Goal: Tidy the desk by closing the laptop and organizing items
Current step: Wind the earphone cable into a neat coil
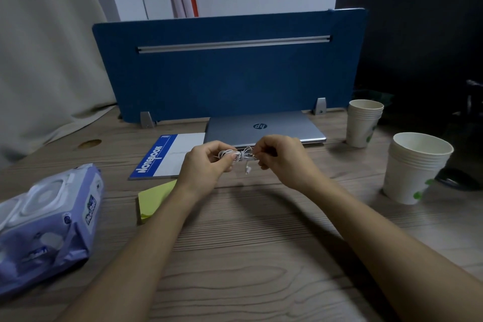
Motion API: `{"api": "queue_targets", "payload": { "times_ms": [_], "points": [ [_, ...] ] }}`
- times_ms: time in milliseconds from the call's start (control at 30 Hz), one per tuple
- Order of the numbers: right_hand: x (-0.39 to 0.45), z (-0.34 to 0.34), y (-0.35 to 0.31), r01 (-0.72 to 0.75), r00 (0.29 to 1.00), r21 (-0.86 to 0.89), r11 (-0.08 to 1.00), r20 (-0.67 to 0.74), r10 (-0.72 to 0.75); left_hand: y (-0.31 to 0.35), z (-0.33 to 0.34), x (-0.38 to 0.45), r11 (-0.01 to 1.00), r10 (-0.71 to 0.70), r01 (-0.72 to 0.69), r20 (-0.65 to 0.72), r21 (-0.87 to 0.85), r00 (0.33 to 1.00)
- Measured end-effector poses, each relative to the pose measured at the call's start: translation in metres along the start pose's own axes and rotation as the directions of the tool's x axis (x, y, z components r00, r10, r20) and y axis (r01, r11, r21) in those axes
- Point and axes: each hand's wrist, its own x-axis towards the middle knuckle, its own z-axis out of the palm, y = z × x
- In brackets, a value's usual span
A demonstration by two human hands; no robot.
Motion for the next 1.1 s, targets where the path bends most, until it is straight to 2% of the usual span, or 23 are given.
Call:
{"api": "queue_targets", "payload": {
  "times_ms": [400,733,1100],
  "points": [
    [-0.0026,0.0007,-0.0018,-0.019,1.000,0.040,0.999,0.017,0.019,-0.0031,0.0035,-0.0005,0.999,-0.004,0.006,0.056,-0.046,0.998],
    [-0.0051,-0.0007,-0.0077,-0.081,0.996,0.175,0.981,0.037,0.075,-0.0027,0.0041,0.0000,0.991,0.018,-0.008,0.069,-0.130,0.997],
    [-0.0045,-0.0006,-0.0043,-0.070,0.997,0.149,0.986,0.052,0.063,-0.0066,0.0033,0.0007,0.986,-0.024,0.036,0.077,-0.162,0.997]
  ]
}}
